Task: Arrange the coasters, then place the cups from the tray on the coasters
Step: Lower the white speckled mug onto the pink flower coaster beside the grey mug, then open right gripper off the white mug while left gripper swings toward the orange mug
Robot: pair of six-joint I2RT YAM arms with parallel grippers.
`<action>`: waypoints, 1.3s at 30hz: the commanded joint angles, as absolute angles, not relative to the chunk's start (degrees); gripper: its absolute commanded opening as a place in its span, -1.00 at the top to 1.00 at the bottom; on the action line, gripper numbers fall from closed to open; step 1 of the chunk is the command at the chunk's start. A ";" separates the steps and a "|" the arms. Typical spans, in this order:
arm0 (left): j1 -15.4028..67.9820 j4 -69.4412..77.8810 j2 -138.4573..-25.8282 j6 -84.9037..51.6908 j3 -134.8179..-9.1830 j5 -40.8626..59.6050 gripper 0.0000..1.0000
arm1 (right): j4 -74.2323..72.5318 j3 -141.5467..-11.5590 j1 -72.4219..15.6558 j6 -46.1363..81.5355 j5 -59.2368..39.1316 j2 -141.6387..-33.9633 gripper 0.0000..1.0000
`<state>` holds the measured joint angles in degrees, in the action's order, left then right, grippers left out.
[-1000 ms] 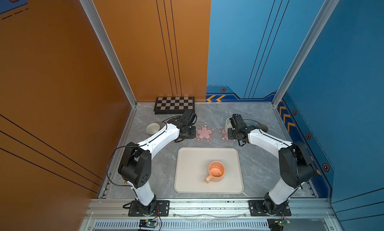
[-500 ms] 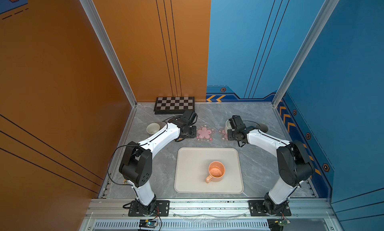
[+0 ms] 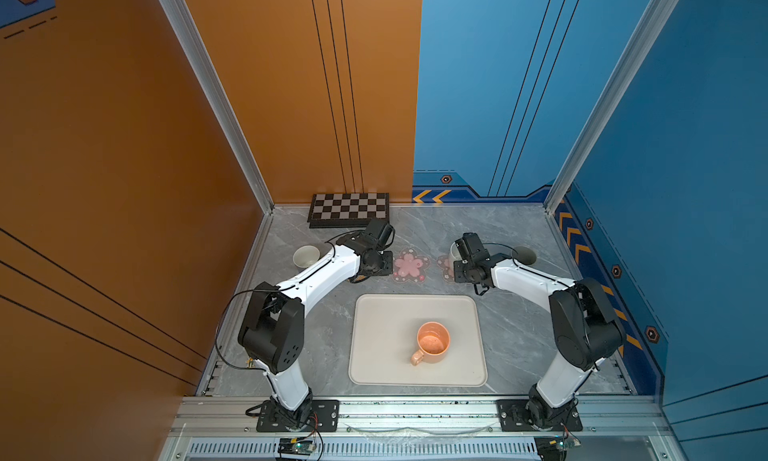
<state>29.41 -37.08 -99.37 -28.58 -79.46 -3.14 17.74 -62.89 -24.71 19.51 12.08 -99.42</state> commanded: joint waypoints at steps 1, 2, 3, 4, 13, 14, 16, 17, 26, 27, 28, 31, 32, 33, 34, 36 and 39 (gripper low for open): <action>29.65 -37.66 -100.11 -29.15 -80.42 -2.37 0.35 | 15.13 -62.42 -25.14 20.94 13.85 -98.58 0.97; 29.70 -37.62 -100.02 -29.09 -80.42 -2.37 0.35 | 15.60 -62.53 -25.15 21.21 13.86 -98.45 0.93; 29.73 -37.66 -99.96 -29.10 -80.42 -2.37 0.35 | 16.18 -62.58 -25.18 21.50 13.83 -98.28 0.88; 29.87 -37.62 -99.80 -29.11 -80.34 -2.44 0.35 | 16.92 -62.59 -25.25 21.89 13.94 -98.05 0.82; 30.71 -37.64 -98.42 -28.69 -79.41 -2.55 0.35 | 20.51 -61.63 -25.57 23.99 13.83 -95.36 0.27; 30.76 -37.62 -98.22 -28.72 -79.37 -2.50 0.35 | 20.57 -61.49 -25.58 23.99 13.88 -95.02 0.22; 31.00 -37.62 -97.54 -28.67 -78.95 -2.61 0.35 | 20.97 -61.43 -25.66 24.07 13.88 -94.29 0.15; 31.10 -37.62 -97.19 -28.61 -78.69 -2.66 0.34 | 21.16 -61.46 -25.66 24.08 13.84 -93.90 0.14; 32.55 -37.62 -92.41 -28.13 -74.52 -2.96 0.35 | 22.59 -59.06 -26.36 24.42 14.31 -87.31 0.04; 32.81 -37.62 -91.60 -27.98 -73.92 -3.27 0.35 | 22.59 -58.49 -26.53 24.50 14.52 -86.05 0.03; 33.15 -37.62 -90.76 -27.82 -73.36 -3.51 0.35 | 22.67 -57.69 -26.54 24.59 14.89 -84.67 0.02; 34.03 -37.62 -88.52 -27.30 -71.80 -4.03 0.35 | 23.21 -55.90 -26.54 24.96 15.59 -80.81 -0.02; 34.49 -37.62 -87.78 -26.84 -71.21 -4.25 0.34 | 23.58 -55.31 -26.59 25.11 15.78 -79.52 -0.03; 35.03 -37.62 -86.94 -26.28 -70.60 -4.43 0.34 | 24.08 -54.75 -26.54 25.43 16.03 -78.27 -0.04; 35.85 -37.53 -86.19 -25.71 -70.13 -4.60 0.34 | 24.50 -54.11 -26.60 25.72 16.15 -77.19 -0.05; 38.09 -37.62 -84.71 -23.67 -68.88 -5.80 0.33 | 25.49 -52.50 -26.63 26.60 16.27 -74.93 -0.06; 41.55 -37.62 -82.72 -22.70 -66.75 -8.96 0.33 | 26.95 -50.24 -26.85 28.45 16.26 -71.84 -0.07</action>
